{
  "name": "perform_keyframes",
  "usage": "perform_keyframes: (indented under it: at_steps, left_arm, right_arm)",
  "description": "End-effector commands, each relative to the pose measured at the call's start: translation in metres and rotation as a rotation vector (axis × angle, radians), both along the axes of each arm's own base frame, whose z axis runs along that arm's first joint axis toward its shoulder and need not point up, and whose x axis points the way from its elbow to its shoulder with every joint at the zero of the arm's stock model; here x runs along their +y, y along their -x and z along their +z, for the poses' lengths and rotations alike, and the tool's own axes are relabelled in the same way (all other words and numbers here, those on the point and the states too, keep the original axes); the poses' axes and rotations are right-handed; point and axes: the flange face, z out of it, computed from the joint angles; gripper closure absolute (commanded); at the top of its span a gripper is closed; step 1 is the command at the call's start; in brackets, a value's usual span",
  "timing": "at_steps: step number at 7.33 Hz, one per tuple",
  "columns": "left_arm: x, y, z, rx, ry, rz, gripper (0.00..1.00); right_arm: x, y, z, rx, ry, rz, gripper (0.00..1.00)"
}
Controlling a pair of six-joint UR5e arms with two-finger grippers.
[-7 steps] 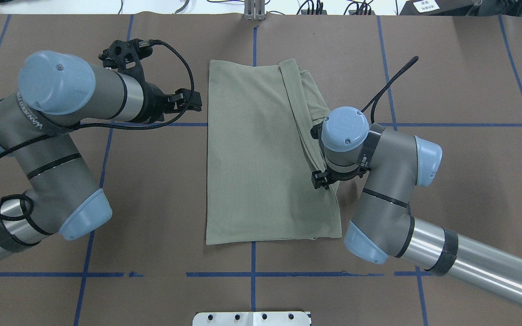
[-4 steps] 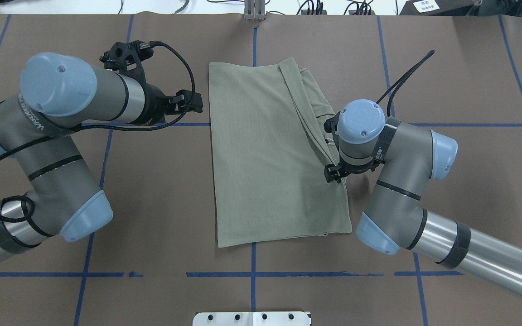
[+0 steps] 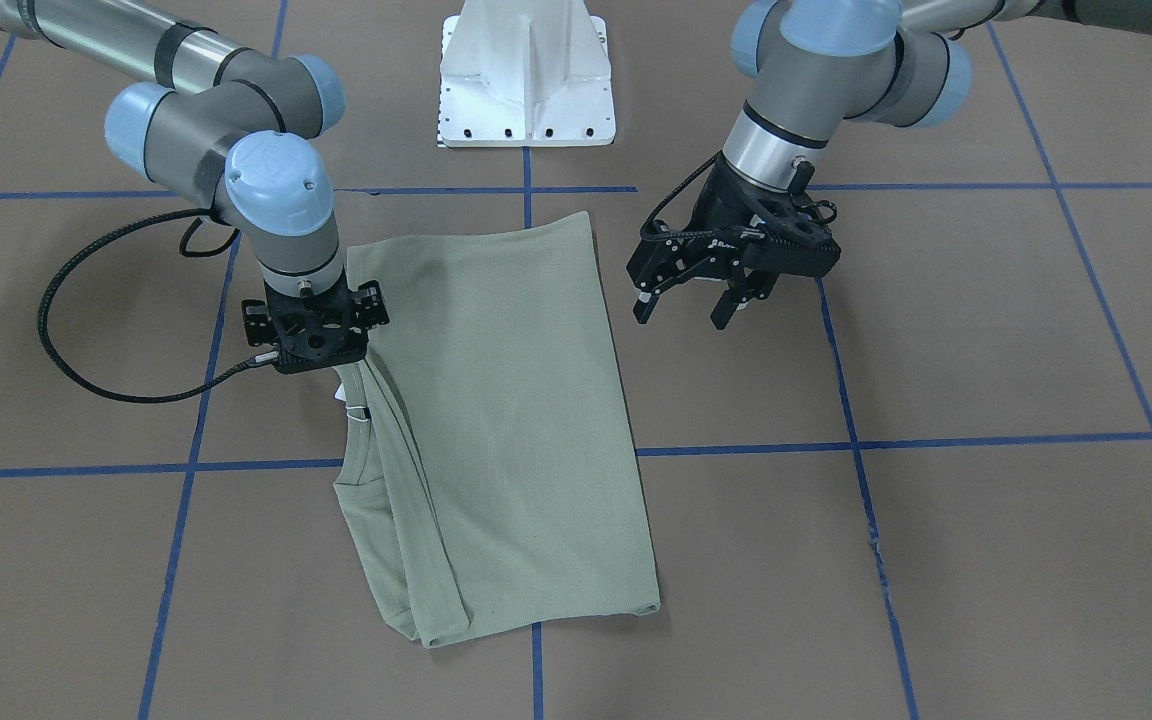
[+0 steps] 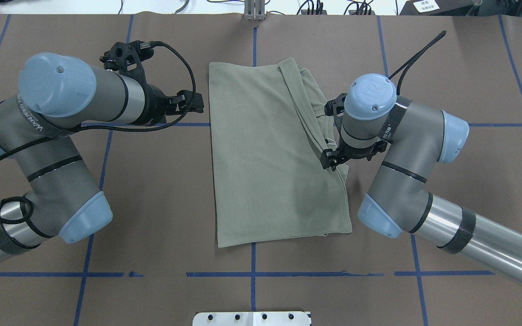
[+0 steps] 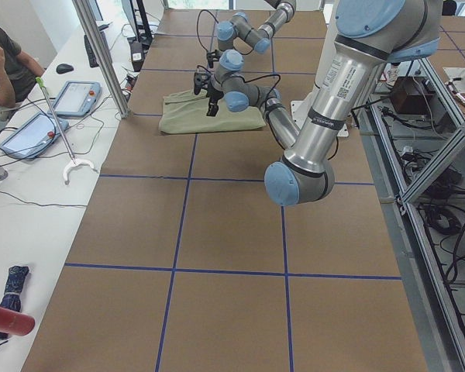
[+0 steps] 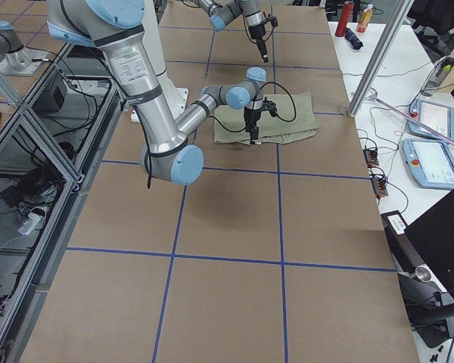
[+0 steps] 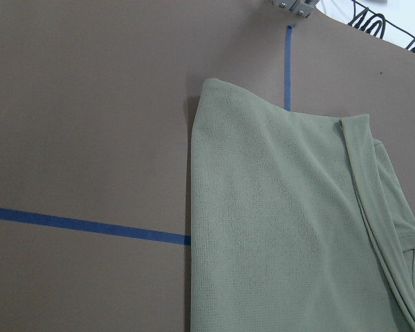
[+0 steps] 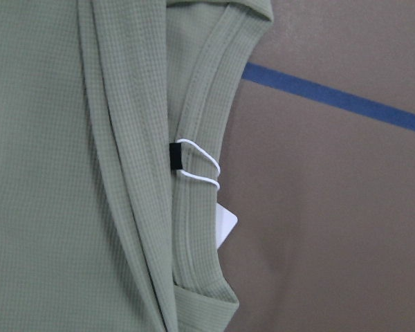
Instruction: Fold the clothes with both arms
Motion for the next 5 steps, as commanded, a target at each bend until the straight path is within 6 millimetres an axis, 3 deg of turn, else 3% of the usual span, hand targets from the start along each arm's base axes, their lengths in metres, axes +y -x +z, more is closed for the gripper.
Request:
perform_keyframes:
  at_steps: [1,2,5]
  left_arm:
    - [0.002,0.003,-0.004,0.006,-0.009,-0.005,0.00]
    - [0.005,0.010,-0.014,0.023,-0.025,-0.011,0.00]
    - [0.010,0.016,-0.022,0.038,-0.037,-0.014,0.00]
  right_arm:
    - [-0.030,0.037,-0.017,-0.034,-0.026,0.003,0.01]
    - [-0.042,0.056,-0.022,-0.021,-0.017,-0.002,0.01]
    - [-0.047,0.055,-0.020,-0.022,-0.033,-0.012,0.01]
